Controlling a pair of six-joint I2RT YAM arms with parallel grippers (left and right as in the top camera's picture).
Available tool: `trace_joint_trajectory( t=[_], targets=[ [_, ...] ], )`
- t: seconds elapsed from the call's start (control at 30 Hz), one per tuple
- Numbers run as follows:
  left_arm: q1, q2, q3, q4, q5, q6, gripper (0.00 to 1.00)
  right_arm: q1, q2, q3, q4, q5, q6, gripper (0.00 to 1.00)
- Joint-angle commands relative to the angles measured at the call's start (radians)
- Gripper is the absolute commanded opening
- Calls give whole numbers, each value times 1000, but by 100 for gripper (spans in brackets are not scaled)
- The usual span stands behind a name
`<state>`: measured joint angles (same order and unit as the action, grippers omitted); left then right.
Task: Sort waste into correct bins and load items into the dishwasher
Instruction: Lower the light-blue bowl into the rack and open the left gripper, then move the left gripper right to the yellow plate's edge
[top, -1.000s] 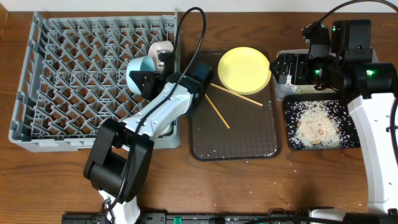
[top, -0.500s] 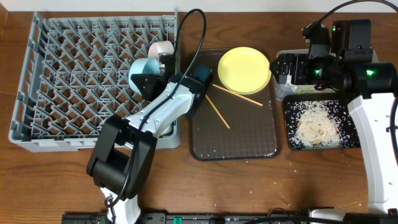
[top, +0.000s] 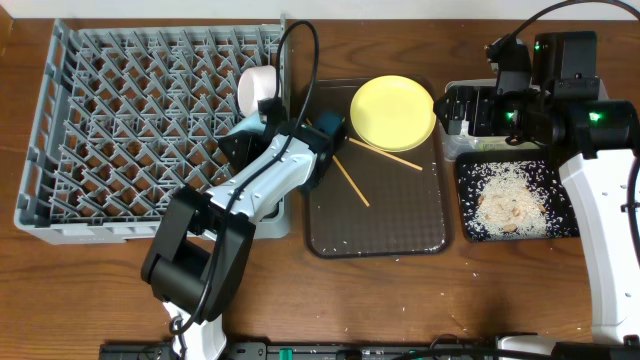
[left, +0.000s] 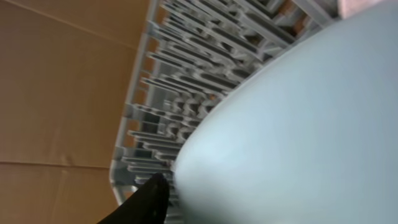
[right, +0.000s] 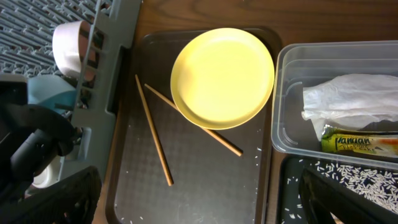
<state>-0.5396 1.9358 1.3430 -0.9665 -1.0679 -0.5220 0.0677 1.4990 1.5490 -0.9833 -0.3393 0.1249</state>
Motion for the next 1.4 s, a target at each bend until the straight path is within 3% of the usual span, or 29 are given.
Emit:
trace_joint_trajectory(
  t=[0.0, 0.27, 0.5, 0.57, 0.8, 1.07, 1.37],
  targets=[
    [0, -5, 18, -11, 134, -10, 43, 1, 5, 1, -1, 2, 1, 99],
    [0, -108, 85, -18, 418, 84, 53, 1, 5, 1, -1, 3, 1, 99],
    [0, -243, 98, 12, 603, 93, 71, 1, 5, 1, -1, 3, 1, 99],
    [0, -287, 98, 50, 635, 92, 78, 1, 5, 1, -1, 3, 1, 99],
    [0, -360, 97, 334, 910, 91, 79, 1, 5, 1, -1, 3, 1, 99],
    [0, -218, 102, 612, 1087, 32, 79, 1, 5, 1, -2, 3, 1, 99],
    [2, 79, 306, 566, 1196, -15, 79, 1, 5, 1, -1, 2, 1, 99]
  ],
)
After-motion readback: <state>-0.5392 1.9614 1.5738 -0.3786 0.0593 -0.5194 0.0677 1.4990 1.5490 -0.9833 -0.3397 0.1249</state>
